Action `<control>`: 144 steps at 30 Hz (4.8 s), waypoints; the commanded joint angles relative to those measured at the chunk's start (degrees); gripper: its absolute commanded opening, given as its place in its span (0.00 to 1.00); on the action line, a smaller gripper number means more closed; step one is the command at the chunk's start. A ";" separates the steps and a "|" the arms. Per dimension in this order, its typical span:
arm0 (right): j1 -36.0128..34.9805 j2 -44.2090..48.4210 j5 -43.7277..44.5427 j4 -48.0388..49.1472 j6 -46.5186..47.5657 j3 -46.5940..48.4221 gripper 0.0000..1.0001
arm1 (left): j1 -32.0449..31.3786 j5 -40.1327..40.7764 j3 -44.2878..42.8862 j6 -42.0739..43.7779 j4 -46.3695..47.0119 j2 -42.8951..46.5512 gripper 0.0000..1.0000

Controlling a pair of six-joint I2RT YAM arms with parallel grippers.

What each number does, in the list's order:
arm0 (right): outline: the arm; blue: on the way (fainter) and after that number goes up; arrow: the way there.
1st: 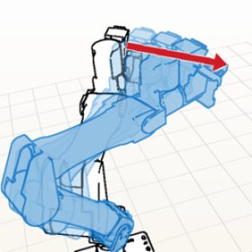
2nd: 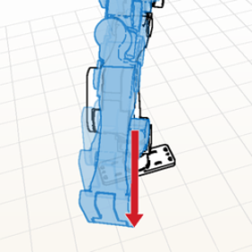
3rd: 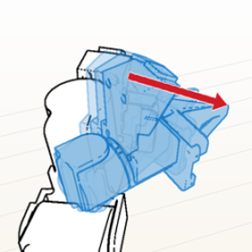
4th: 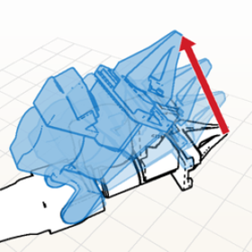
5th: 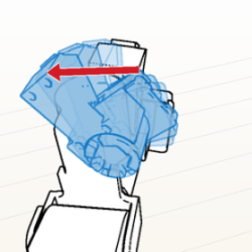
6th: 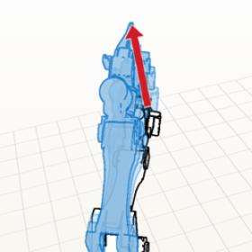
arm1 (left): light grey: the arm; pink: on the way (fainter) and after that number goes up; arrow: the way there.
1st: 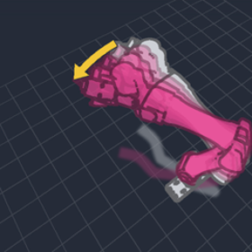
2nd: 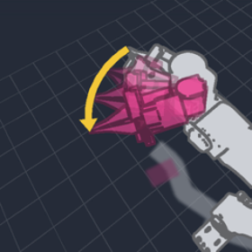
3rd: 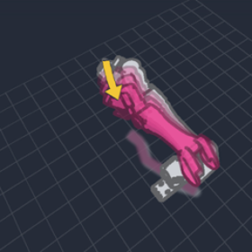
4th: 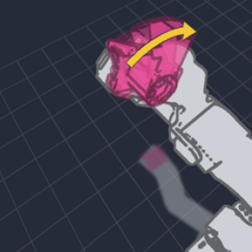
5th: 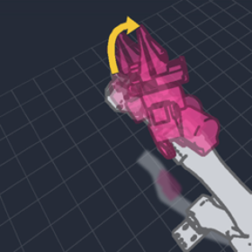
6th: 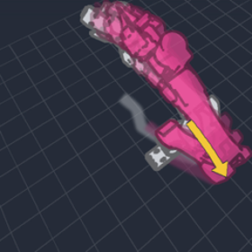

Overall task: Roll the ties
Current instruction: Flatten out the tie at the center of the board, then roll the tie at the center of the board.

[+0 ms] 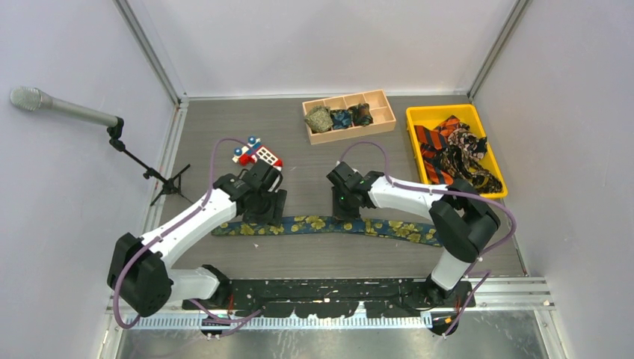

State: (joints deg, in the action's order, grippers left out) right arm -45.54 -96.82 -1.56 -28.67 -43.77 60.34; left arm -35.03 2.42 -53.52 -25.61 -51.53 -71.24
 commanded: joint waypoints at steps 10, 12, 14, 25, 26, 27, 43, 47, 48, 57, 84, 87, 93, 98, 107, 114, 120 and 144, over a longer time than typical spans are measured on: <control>4.24 5.43 5.03 0.41 -1.02 -11.05 0.26 | 1.39 8.38 -2.50 2.40 5.68 -6.71 0.60; 4.35 6.60 5.68 -0.91 -0.74 -11.32 0.26 | 3.15 7.98 -3.53 2.17 4.76 -6.80 0.59; 4.32 7.85 7.11 -3.11 -0.51 -10.75 0.26 | 4.21 7.61 -3.41 0.39 4.92 -5.35 0.58; 2.46 13.50 3.69 -5.71 0.88 1.54 0.26 | 6.05 8.68 1.41 -3.64 7.17 -3.00 0.49; 2.14 12.78 2.93 -4.99 0.76 2.21 0.26 | 6.62 8.13 2.07 -4.34 7.94 -2.82 0.48; 1.82 11.74 2.43 -4.27 0.50 2.90 0.26 | 7.16 7.53 2.67 -4.86 8.85 -2.72 0.47; -4.10 -1.53 -5.40 3.47 -2.33 8.61 0.26 | 9.18 2.24 6.62 -5.05 22.86 -10.63 0.42; -4.15 -2.14 -5.64 3.49 -2.46 8.05 0.26 | 9.19 -0.60 5.53 -3.66 24.37 -16.31 0.42; -4.18 -2.10 -5.72 3.26 -2.46 8.04 0.26 | 9.19 -1.58 5.45 -3.64 24.55 -17.19 0.42; -6.21 -3.26 -5.13 1.74 -2.01 8.41 0.26 | 8.50 -4.22 7.99 -3.30 24.79 -18.11 0.39; -15.30 -10.36 15.21 3.92 -7.41 4.68 0.19 | 4.79 -15.71 -8.81 2.13 16.80 -31.40 0.40; -15.28 -11.18 18.74 3.90 -6.20 5.41 0.19 | 4.03 -16.71 -8.22 2.22 16.53 -31.82 0.40; -15.21 -12.03 22.27 3.16 -4.25 7.01 0.18 | 2.93 -17.67 -8.18 2.75 14.75 -32.64 0.39; -15.25 -11.13 21.96 2.43 -3.78 7.46 0.18 | 2.59 -17.96 -9.07 3.16 13.38 -32.65 0.39; -16.28 2.22 7.41 12.78 -3.46 1.79 0.20 | 2.59 -13.50 -13.76 3.72 10.09 -29.71 0.40; -15.11 4.15 8.53 11.12 -4.54 5.43 0.19 | 2.78 -9.17 -15.14 2.89 8.23 -24.64 0.52; -10.78 0.90 8.26 11.59 -6.03 5.27 0.18 | 4.59 -3.06 -11.83 1.35 7.26 -15.71 0.54; -0.29 14.90 10.79 11.22 -7.04 -22.80 0.16 | 6.90 0.44 0.76 -2.70 6.29 7.23 0.49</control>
State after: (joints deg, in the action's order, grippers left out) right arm -47.24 -87.15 3.75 -8.05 -52.47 40.40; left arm -28.38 2.37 -53.74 -27.11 -45.01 -66.37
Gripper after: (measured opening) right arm 0.161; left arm 0.496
